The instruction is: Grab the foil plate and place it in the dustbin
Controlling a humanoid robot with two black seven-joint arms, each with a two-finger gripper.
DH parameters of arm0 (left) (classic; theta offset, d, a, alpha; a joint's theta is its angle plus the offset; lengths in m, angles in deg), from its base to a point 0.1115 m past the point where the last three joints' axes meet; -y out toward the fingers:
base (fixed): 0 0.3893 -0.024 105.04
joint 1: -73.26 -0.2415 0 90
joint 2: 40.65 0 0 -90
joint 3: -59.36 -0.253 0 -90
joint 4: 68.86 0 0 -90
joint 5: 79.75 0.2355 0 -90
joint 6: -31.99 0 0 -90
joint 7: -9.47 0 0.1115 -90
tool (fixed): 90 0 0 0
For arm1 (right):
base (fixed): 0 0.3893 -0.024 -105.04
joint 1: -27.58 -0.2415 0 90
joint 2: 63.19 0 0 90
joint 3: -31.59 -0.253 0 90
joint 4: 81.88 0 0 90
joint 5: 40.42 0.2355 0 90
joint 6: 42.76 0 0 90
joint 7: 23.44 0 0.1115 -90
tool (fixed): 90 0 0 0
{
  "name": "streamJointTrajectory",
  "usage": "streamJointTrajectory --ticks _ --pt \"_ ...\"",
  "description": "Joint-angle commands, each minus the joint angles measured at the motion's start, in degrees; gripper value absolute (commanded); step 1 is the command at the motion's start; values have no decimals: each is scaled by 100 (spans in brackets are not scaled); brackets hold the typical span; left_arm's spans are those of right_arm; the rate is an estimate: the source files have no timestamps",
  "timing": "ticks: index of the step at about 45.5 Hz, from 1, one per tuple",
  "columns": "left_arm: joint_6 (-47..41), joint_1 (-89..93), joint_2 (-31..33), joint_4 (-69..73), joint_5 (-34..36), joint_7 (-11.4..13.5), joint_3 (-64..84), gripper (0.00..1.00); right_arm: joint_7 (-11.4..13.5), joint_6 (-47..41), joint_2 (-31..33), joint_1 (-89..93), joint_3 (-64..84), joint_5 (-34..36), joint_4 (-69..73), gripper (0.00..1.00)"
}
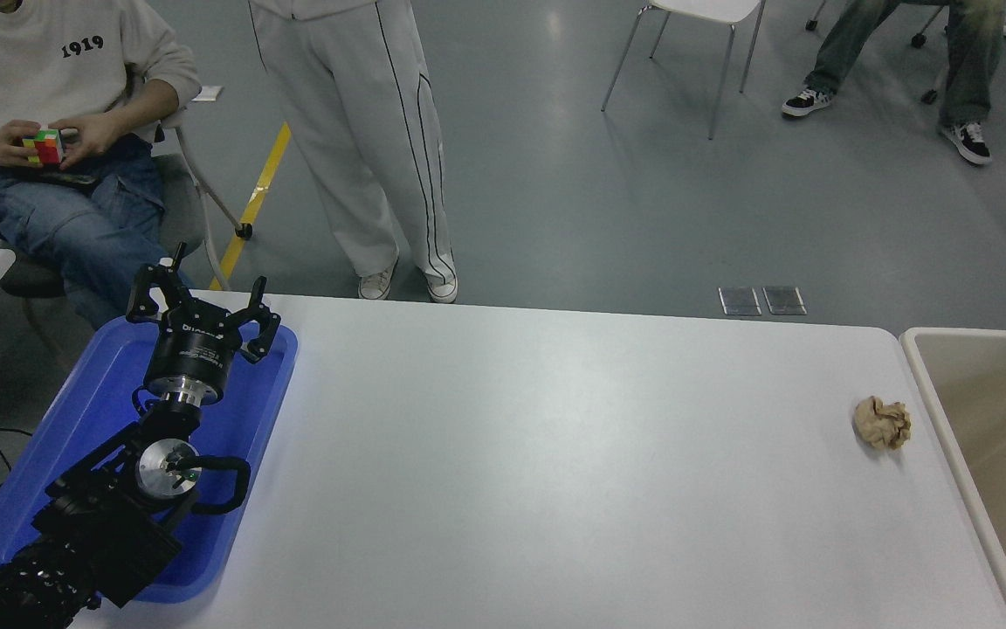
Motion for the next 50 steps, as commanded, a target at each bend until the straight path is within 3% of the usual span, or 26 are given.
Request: streamJointTrajectory --ticks 1,21,41,44,50 --pt "0 0 -1 0 0 -1 0 100 1 233 -662 1107 -1022 13 -1216 0" --pt "0 0 -1 0 0 -1 0 100 1 1077 -1497 1960 -1084 109 -1911 0" --pt "0 0 0 0 0 -1 0 100 -7 1262 -1576 2075 -1014 180 -1973 1" --pt "0 0 -1 0 0 -1 0 100 -8 1358 -1568 2066 -1014 171 -1973 39" --pt "0 0 0 0 0 -1 0 100 -16 2017 -1568 2075 -1058 171 -1938 75"
